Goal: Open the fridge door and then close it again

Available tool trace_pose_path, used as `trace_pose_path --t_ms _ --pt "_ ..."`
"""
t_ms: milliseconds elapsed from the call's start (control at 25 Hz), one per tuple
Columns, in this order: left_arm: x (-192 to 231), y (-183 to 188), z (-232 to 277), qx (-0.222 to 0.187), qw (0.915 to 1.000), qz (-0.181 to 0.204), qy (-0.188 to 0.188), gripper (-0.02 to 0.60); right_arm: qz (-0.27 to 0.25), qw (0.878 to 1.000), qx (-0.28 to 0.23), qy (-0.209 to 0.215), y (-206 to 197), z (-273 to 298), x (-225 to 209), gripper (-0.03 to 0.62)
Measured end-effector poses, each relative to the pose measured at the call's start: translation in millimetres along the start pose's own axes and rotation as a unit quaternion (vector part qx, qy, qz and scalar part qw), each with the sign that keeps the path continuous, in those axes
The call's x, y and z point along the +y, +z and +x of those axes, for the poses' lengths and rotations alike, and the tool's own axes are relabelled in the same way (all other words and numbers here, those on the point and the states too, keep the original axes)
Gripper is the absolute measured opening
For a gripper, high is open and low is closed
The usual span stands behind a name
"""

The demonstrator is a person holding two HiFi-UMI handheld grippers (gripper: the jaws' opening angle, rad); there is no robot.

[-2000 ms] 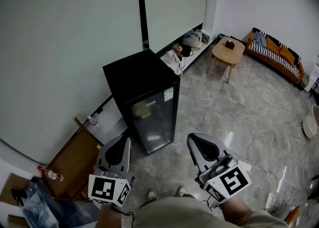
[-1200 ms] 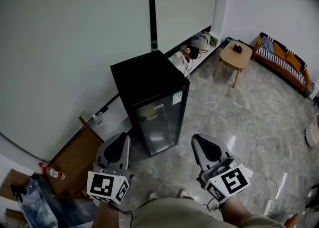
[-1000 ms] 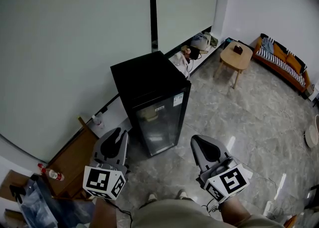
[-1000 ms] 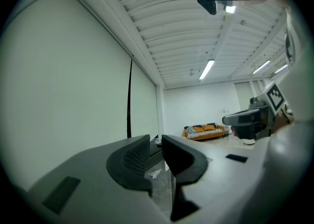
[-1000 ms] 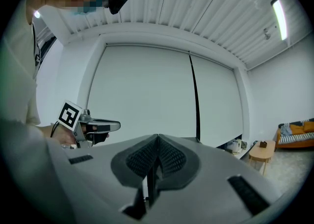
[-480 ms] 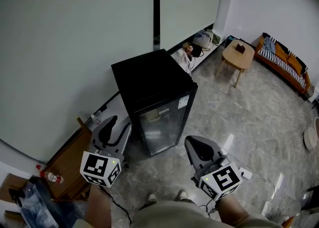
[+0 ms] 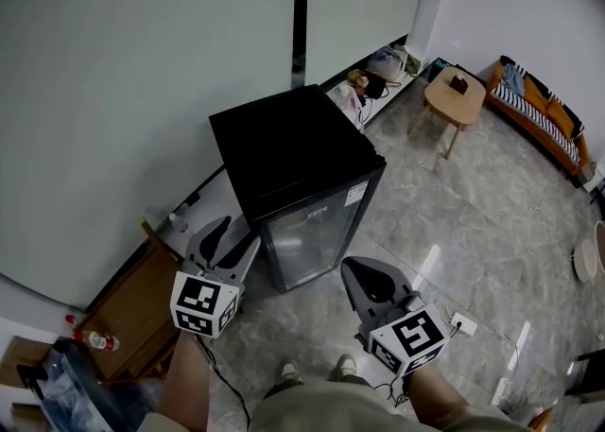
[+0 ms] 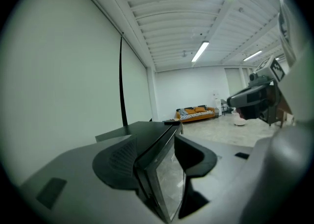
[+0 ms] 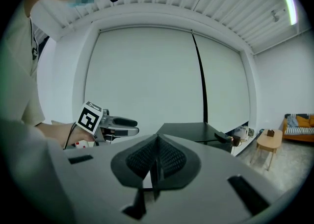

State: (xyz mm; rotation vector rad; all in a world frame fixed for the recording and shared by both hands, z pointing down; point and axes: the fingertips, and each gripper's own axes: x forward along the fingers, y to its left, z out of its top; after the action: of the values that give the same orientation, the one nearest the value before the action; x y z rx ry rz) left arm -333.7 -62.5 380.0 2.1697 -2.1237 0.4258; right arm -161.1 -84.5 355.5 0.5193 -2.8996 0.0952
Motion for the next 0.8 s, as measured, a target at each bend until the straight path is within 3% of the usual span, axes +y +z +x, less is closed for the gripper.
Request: trace_pose_path --t_ms 280,400,800 --pt "10 -23 23 0.012 0.9998 -0.013 -0.013 0.229 0.007 1.0 0.026 0.0 -15 21 -1 -0.003" --pt "15 -33 35 0.019 0.9996 -0.017 -0.015 0.23 0.012 0.998 0.059 -0.004 -23 26 -3 -0.003" --pt "25 -66 75 0.038 0.998 -0.037 -0.034 0.23 0.009 0.998 0.063 -0.015 -37 41 -12 -0.003"
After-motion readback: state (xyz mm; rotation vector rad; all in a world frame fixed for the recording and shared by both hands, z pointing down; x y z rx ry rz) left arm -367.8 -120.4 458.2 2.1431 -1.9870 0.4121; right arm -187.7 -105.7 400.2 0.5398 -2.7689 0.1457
